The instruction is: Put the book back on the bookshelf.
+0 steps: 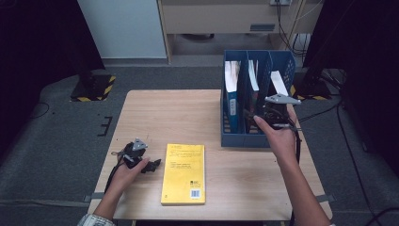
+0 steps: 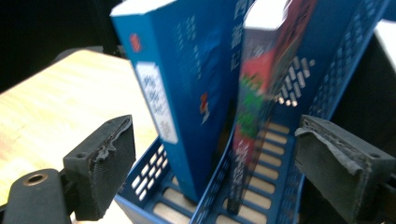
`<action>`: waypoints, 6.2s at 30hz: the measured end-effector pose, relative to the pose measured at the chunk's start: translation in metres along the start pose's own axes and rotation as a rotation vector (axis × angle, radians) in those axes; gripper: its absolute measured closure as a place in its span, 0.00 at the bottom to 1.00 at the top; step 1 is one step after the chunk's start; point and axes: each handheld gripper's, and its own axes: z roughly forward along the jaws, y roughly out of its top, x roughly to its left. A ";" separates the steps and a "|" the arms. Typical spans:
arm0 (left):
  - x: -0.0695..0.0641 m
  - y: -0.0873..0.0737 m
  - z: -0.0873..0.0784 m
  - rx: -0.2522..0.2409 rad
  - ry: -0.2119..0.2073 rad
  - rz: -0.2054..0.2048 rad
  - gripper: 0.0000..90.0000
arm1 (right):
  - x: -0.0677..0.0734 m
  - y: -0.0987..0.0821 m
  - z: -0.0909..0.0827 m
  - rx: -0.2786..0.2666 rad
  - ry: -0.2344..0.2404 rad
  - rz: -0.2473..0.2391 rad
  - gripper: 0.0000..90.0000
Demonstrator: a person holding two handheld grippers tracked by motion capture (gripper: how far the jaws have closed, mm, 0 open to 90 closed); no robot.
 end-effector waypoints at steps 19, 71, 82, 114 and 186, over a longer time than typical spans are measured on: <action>0.000 0.000 0.000 0.001 -0.002 0.001 0.00 | 0.038 -0.039 0.013 0.040 0.103 -0.038 0.13; -0.030 0.009 -0.038 -0.065 -0.066 -0.001 0.07 | 0.159 -0.119 0.061 0.325 0.426 -0.167 0.16; -0.051 0.010 -0.027 -0.014 -0.115 0.057 0.09 | 0.162 -0.128 0.068 0.371 0.441 -0.155 0.12; -0.069 0.019 -0.005 0.099 -0.282 0.014 0.12 | 0.171 -0.140 0.075 0.421 0.450 -0.144 0.07; -0.073 0.047 0.002 0.123 -0.471 0.105 0.49 | 0.168 -0.138 0.083 0.388 0.447 -0.108 0.06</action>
